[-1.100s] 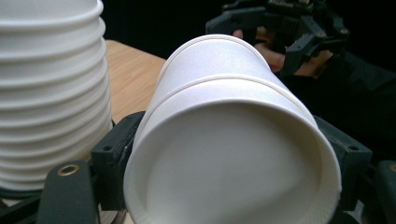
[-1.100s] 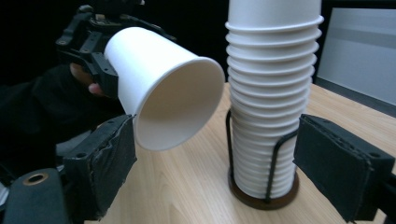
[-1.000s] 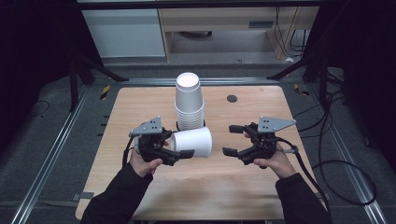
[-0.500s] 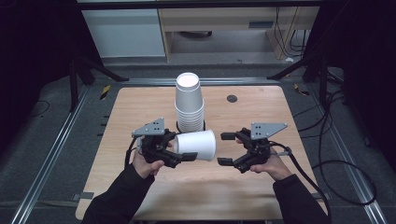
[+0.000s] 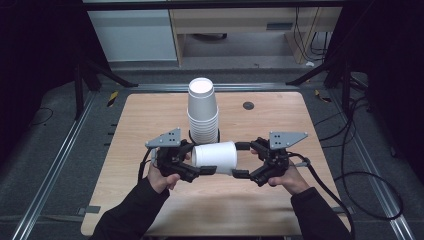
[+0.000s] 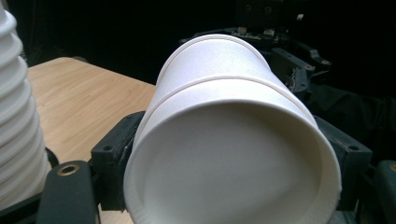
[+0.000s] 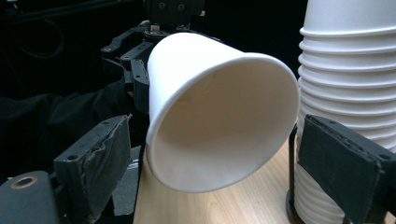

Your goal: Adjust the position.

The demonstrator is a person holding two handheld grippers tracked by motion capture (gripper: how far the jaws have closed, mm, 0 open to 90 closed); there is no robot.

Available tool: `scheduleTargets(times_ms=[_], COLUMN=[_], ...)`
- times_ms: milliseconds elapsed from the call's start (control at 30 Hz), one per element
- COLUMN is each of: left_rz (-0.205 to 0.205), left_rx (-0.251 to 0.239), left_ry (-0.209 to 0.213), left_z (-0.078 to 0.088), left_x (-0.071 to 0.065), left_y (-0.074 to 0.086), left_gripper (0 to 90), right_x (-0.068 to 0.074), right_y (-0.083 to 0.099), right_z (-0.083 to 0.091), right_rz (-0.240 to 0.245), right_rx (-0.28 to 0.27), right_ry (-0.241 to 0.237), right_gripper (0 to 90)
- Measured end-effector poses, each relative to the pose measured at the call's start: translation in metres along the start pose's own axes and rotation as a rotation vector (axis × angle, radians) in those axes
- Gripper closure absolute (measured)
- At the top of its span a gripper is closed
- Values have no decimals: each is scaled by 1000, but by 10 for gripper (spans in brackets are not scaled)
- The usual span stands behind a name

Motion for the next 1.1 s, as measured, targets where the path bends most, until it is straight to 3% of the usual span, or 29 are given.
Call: scheduleTargets(times_ms=[467, 833, 1100], left_rz=[-19, -28, -29], left_rx=[-13, -25, -13], left_ry=[58, 71, 65], left_z=[-7, -9, -15], left_x=[-8, -11, -10], left_y=[0, 0, 4], left_gripper=[215, 216, 216], right_x=[2, 4, 3], right_y=[2, 2, 6], right_z=[-7, -11, -15], right_rz=[-12, -24, -35], right_rx=[5, -2, 23], right_ry=[-43, -76, -81], right_gripper=[81, 73, 81])
Point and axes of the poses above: each handheld gripper's, and its own axes: z roughly backward along the jaws, y roughly out of its underside, x roughly to its left, the point moved 2 cm from there along -z, roughly forward along the jaws, and after that the axes turned 10 degrees about z, right-handed, at the moved point
